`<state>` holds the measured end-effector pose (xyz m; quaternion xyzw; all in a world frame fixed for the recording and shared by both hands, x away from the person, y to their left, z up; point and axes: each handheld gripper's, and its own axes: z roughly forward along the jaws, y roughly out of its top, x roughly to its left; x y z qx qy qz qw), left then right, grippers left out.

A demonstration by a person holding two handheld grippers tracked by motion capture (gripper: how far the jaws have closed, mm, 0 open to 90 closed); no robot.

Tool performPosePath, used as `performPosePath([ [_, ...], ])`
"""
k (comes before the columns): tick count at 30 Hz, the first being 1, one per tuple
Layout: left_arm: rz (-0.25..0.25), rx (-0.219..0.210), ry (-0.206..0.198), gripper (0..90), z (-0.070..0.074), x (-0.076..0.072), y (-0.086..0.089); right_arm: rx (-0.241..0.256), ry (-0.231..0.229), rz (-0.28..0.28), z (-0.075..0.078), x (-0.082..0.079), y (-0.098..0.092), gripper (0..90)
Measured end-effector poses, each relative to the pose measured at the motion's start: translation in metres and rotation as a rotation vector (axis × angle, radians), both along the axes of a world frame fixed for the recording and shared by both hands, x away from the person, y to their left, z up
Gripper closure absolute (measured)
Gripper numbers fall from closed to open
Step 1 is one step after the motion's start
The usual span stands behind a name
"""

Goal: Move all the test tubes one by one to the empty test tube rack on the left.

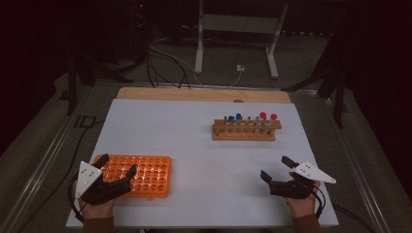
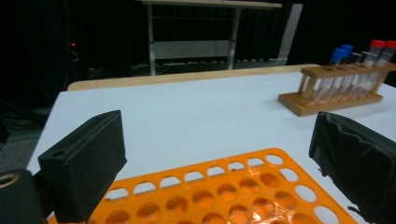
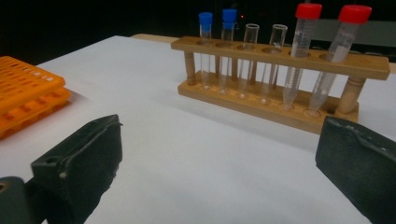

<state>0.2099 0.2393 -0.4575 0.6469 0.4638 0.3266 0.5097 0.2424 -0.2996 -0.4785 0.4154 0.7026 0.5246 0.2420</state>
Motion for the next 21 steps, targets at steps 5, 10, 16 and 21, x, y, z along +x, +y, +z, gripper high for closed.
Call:
performPosePath([
  [5, 0.000, 0.011, 0.017, 0.4, -0.001, 0.001, -0.004, 0.006, 0.015, -0.014, 0.001, 0.000, -0.002, 0.0],
  [10, 0.008, 0.015, 0.013, 0.4, -0.002, 0.003, -0.004, 0.009, 0.032, -0.017, 0.012, -0.002, -0.001, 0.0],
  [16, 0.016, 0.028, 0.013, 0.4, -0.004, 0.006, -0.005, -0.008, 0.020, -0.006, 0.030, 0.002, -0.002, 0.1],
  [21, 0.028, 0.019, 0.015, 0.5, -0.005, 0.007, -0.004, -0.014, 0.014, -0.011, 0.050, 0.015, -0.005, 1.0],
])
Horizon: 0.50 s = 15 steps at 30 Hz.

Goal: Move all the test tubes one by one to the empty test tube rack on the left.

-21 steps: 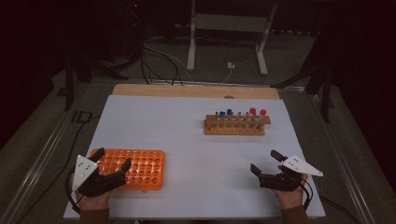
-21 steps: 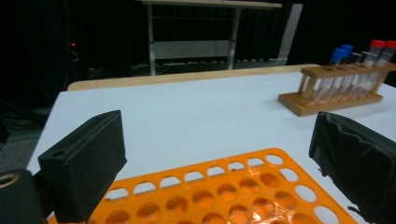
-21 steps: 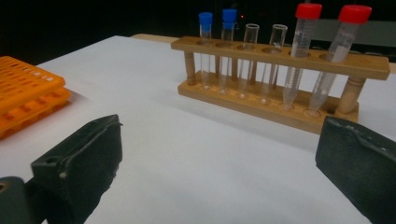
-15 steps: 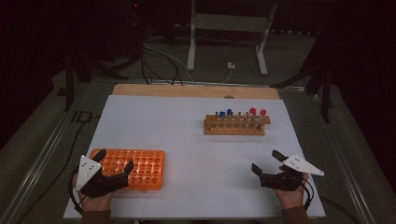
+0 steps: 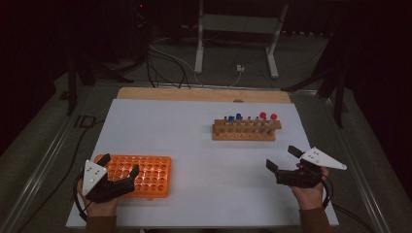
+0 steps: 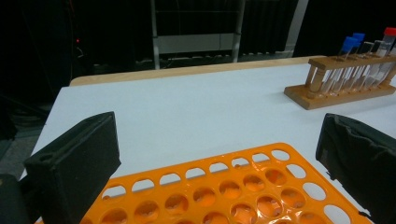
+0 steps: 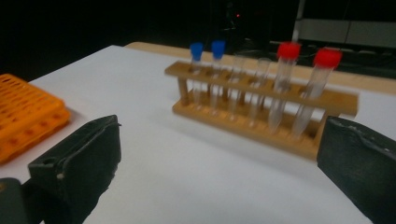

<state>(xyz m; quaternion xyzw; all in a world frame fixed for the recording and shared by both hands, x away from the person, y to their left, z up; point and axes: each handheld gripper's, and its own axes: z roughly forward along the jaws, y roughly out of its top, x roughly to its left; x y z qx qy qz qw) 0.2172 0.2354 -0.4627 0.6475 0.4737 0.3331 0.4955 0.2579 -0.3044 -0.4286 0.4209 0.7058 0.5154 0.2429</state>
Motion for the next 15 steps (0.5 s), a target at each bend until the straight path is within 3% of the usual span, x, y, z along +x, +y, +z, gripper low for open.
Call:
performPosePath([
  [6, 0.034, 0.000, -0.022, 0.5, 0.000, -0.002, 0.000, -0.014, -0.029, 0.000, 0.023, 0.019, 0.002, 3.6],
  [15, 0.039, 0.003, -0.021, 0.5, -0.001, -0.001, -0.001, -0.024, -0.004, -0.026, 0.029, 0.054, 0.003, 7.5],
])
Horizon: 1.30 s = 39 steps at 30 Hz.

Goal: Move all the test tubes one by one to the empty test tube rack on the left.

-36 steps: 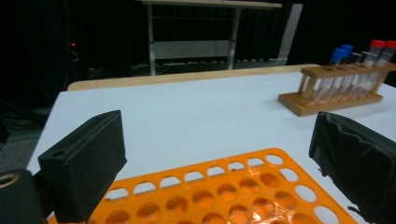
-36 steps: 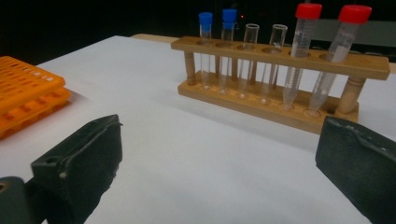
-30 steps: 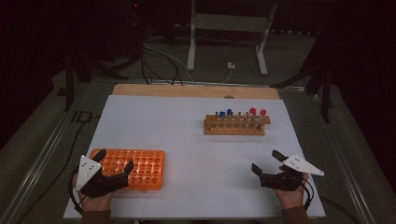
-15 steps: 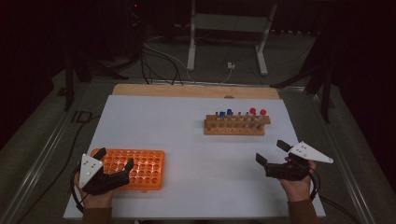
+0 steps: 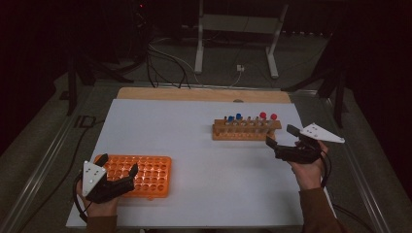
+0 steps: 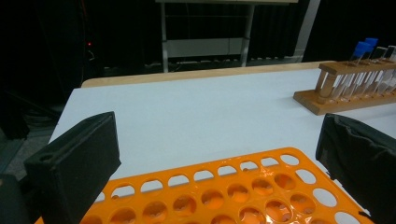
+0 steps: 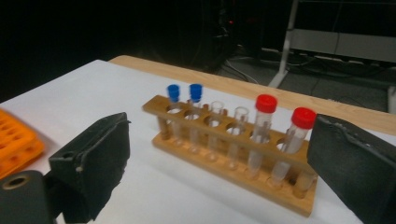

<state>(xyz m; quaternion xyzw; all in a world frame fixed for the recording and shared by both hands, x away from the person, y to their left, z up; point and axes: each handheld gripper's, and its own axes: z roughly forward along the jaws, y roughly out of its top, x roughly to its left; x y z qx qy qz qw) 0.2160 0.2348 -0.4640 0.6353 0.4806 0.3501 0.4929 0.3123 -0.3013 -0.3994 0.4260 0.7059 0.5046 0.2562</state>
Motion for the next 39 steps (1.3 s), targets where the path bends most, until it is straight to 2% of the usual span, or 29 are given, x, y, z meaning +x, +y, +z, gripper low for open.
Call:
performPosePath([
  [6, -0.001, 0.005, 0.013, 0.5, -0.002, 0.002, -0.002, -0.004, 0.001, -0.026, 0.000, 0.019, -0.005, 11.4],
  [9, -0.003, 0.003, 0.013, 0.5, -0.002, 0.002, -0.002, 0.001, 0.022, -0.064, 0.000, 0.032, -0.010, 21.8],
  [10, -0.002, 0.003, 0.011, 0.5, -0.002, 0.002, -0.002, -0.003, 0.035, -0.092, -0.002, 0.041, -0.013, 28.3],
  [11, -0.001, 0.000, 0.011, 0.5, -0.002, 0.002, -0.001, -0.003, 0.035, -0.092, -0.002, 0.041, -0.013, 28.3],
  [15, 0.003, -0.011, 0.009, 0.5, -0.002, 0.002, 0.000, -0.010, 0.062, -0.116, -0.008, 0.059, -0.019, 42.5],
  [20, 0.006, -0.026, 0.014, 0.5, -0.003, 0.002, 0.002, -0.032, 0.098, -0.128, -0.022, 0.076, -0.019, 52.0],
  [27, 0.007, -0.034, 0.017, 0.5, -0.003, 0.003, 0.003, -0.041, 0.127, -0.141, -0.039, 0.089, -0.013, 59.4],
  [33, 0.006, -0.029, 0.015, 0.5, -0.003, 0.003, 0.002, -0.029, 0.172, -0.176, -0.053, 0.099, -0.011, 66.7],
  [34, 0.006, -0.029, 0.014, 0.5, -0.003, 0.003, 0.002, -0.031, 0.178, -0.184, -0.057, 0.100, -0.009, 70.3],
  [39, 0.006, -0.034, 0.015, 0.5, -0.003, 0.003, 0.003, -0.061, 0.163, -0.193, -0.060, 0.100, -0.003, 74.3],
])
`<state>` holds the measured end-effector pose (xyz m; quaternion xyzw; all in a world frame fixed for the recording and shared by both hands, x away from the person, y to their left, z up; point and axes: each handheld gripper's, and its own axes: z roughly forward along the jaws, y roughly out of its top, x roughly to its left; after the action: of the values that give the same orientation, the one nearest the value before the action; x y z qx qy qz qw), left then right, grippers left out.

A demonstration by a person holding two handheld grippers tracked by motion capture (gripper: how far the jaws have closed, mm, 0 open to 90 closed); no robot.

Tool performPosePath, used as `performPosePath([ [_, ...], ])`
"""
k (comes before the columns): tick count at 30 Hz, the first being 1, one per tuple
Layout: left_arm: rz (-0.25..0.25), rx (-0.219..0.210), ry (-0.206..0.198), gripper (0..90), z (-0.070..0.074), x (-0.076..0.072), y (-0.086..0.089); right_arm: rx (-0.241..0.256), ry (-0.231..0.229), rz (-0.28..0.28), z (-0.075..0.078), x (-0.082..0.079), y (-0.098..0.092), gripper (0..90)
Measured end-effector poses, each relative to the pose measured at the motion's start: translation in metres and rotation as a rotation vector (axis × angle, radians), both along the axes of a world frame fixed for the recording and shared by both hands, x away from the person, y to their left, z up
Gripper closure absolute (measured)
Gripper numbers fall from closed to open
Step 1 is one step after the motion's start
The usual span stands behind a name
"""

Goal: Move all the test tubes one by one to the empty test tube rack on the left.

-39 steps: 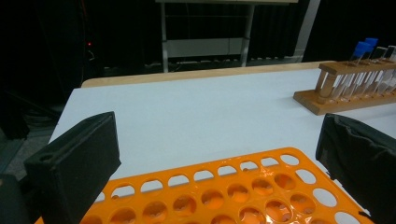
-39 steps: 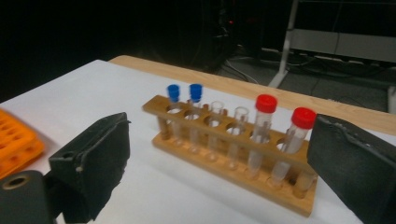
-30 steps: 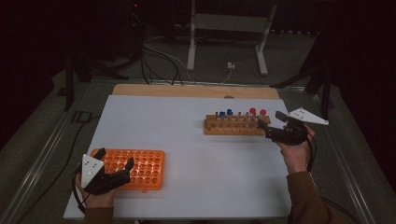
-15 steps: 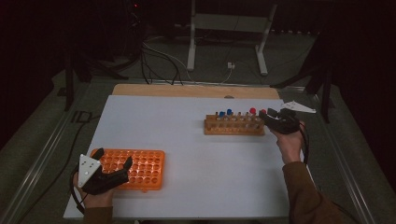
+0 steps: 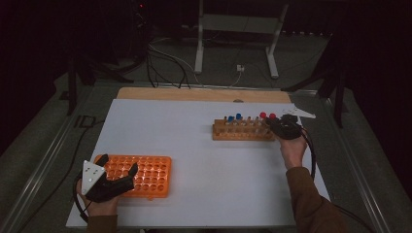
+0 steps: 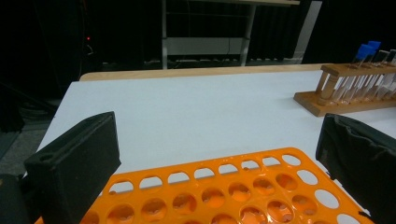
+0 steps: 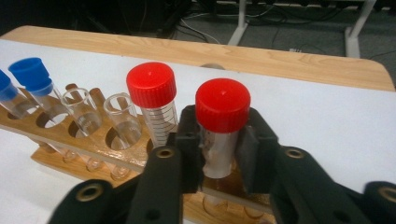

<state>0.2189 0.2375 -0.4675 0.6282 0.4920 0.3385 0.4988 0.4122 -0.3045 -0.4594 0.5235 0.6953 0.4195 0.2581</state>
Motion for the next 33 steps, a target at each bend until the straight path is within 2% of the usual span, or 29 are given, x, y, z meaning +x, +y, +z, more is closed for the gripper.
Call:
performPosePath([
  [7, -0.001, 0.007, -0.002, 0.5, 0.001, -0.001, -0.001, 0.000, -0.034, -0.003, 0.008, -0.005, -0.002, 74.7],
  [10, -0.002, 0.010, -0.001, 0.5, 0.000, 0.000, -0.001, 0.011, -0.075, 0.006, 0.020, -0.011, -0.006, 74.8],
  [15, -0.001, 0.019, 0.001, 0.5, 0.001, -0.001, -0.002, 0.022, -0.106, 0.012, 0.032, -0.016, -0.009, 74.9],
  [16, -0.002, 0.019, 0.001, 0.5, 0.001, -0.001, -0.002, 0.024, -0.122, 0.016, 0.039, -0.019, -0.010, 75.0],
  [23, -0.002, 0.018, 0.002, 0.5, 0.001, -0.001, -0.002, 0.033, -0.152, 0.034, 0.055, -0.027, -0.013, 75.0],
  [27, -0.003, 0.020, 0.005, 0.5, 0.000, 0.000, -0.002, 0.049, -0.164, 0.049, 0.060, -0.032, -0.013, 75.0],
  [30, -0.001, 0.026, 0.014, 0.5, 0.000, 0.001, -0.003, 0.041, -0.163, 0.070, 0.062, -0.035, -0.010, 75.0],
  [33, -0.006, 0.030, 0.007, 0.5, 0.003, 0.001, -0.007, 0.042, -0.159, 0.093, 0.062, -0.037, -0.007, 75.0],
])
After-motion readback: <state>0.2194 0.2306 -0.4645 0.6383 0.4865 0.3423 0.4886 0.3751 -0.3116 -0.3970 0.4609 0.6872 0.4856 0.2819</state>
